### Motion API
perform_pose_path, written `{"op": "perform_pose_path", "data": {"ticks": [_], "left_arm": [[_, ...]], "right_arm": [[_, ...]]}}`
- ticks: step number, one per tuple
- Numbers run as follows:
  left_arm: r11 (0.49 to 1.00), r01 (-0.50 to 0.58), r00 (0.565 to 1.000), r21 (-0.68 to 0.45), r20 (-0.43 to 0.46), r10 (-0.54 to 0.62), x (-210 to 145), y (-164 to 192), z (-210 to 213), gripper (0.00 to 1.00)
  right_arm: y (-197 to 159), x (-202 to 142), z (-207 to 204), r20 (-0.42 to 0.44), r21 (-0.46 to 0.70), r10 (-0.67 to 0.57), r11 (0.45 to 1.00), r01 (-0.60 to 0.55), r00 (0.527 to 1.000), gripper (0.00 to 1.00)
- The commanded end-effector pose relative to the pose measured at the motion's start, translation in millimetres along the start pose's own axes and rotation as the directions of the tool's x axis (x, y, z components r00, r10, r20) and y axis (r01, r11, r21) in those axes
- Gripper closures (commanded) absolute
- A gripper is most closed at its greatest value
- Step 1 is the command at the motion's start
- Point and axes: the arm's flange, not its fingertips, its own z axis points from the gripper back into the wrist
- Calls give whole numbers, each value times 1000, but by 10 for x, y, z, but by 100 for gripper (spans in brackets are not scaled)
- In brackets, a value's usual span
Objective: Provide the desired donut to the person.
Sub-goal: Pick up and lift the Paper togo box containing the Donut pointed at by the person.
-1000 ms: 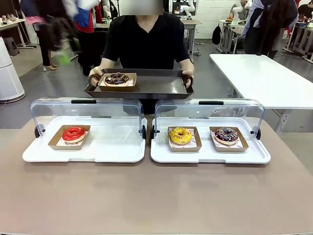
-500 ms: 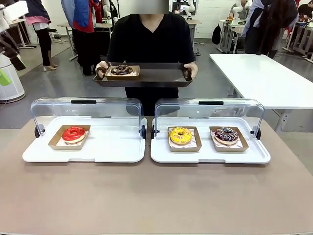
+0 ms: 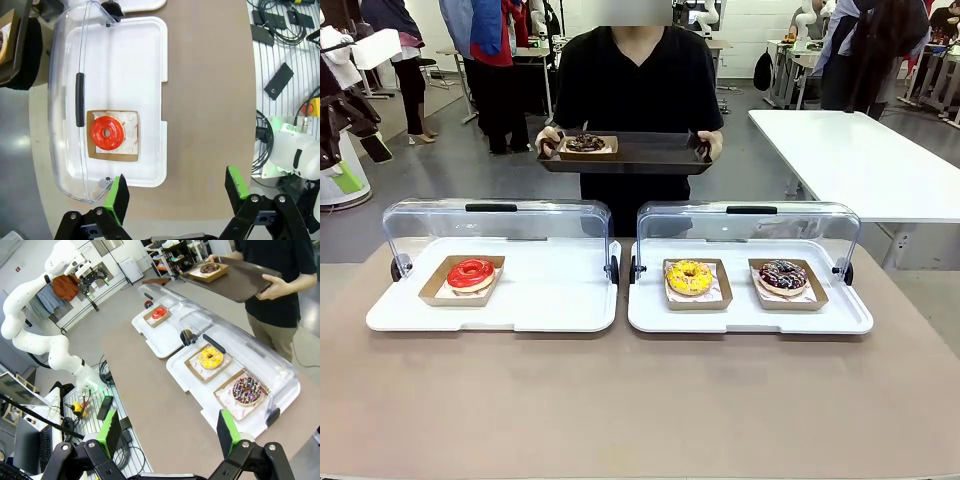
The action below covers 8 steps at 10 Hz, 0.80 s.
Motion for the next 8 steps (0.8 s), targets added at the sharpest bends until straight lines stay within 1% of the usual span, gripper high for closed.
{"op": "perform_pose_path", "data": {"ticks": [1,5,6,7,8], "left_arm": [[1000,1,1000,0,0,-1,5,-2,-2,0],[1000,0,1000,0,0,0,-2,0,1,0],[997,-71,982,-7,177,71,-275,103,58,0],[995,-89,924,-40,371,97,-608,51,64,0],[990,-128,850,-50,510,136,-984,37,77,0]], "right_arm": [[10,4,-8,22,12,7,1000,-7,1000,0],[10,4,-8,22,12,7,1000,-7,1000,0],[10,4,-8,22,12,7,1000,-7,1000,0],[10,4,-8,22,12,7,1000,-7,1000,0],[10,4,-8,22,12,7,1000,-7,1000,0]]}}
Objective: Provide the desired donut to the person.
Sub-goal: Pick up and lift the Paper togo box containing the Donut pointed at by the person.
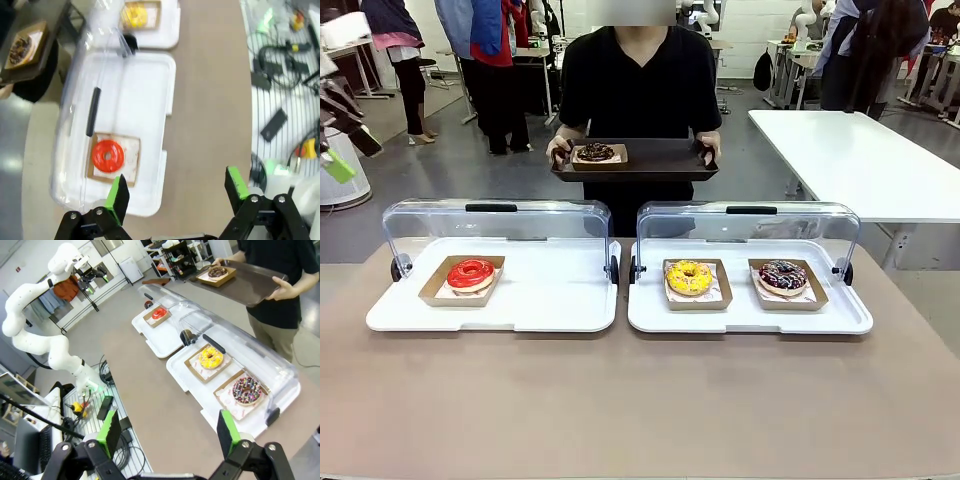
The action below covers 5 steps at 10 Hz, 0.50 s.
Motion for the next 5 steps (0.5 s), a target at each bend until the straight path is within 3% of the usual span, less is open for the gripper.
{"op": "perform_pose_path", "data": {"ticks": [1,3,5], "left_arm": [[996,-76,928,-39,362,85,-560,110,240,0],[998,-57,844,19,535,38,-1057,16,492,0],[992,-84,803,93,596,12,-1610,25,714,0]], "right_arm": [[10,6,-10,21,12,7,1000,-7,1000,0],[10,6,-10,21,12,7,1000,-7,1000,0],[10,6,-10,21,12,7,1000,-7,1000,0]]}}
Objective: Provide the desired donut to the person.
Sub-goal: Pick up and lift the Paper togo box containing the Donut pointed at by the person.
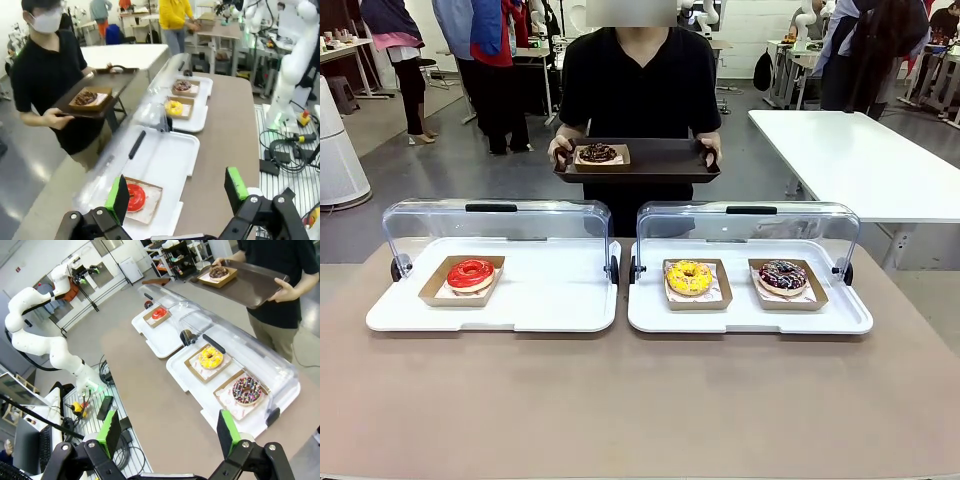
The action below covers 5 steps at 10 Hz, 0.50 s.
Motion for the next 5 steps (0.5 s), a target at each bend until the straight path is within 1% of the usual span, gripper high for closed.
{"op": "perform_pose_path", "data": {"ticks": [1,2,3,4,5], "left_arm": [[999,12,999,-32,37,-11,-303,87,178,0],[999,20,999,-34,27,-19,-437,100,283,0],[997,22,1000,-75,22,-20,-520,161,331,0],[995,-17,1000,-99,12,18,-599,252,322,0],[995,-24,1000,-101,14,25,-628,251,300,0]], "right_arm": [[10,7,-11,21,13,7,1000,-7,1000,0],[10,7,-11,21,13,7,1000,-7,1000,0],[10,7,-11,21,13,7,1000,-7,1000,0],[10,7,-11,21,13,7,1000,-7,1000,0],[10,7,-11,21,13,7,1000,-7,1000,0]]}}
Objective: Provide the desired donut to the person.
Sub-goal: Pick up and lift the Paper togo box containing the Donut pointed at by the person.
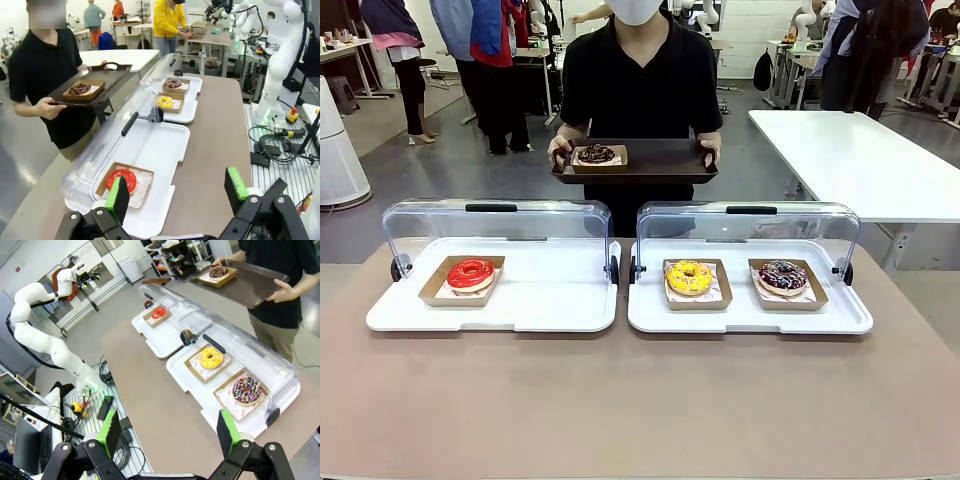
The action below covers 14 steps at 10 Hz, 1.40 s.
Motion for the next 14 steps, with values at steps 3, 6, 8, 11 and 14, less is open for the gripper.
{"op": "perform_pose_path", "data": {"ticks": [3,6,8,11,14], "left_arm": [[1000,-9,1000,-14,-9,9,-12,59,-23,0],[1000,-9,1000,-14,-9,9,-12,59,-23,0],[1000,-9,1000,-14,-9,9,-12,59,-23,0],[1000,-9,1000,-14,-9,9,-12,59,-23,0],[1000,-9,1000,-14,-9,9,-12,59,-23,0]], "right_arm": [[9,6,-10,21,12,7,1000,-7,1000,0],[9,6,-10,21,12,7,1000,-7,1000,0],[9,6,-10,21,12,7,1000,-7,1000,0],[9,6,-10,21,12,7,1000,-7,1000,0],[9,6,-10,21,12,7,1000,-7,1000,0]]}}
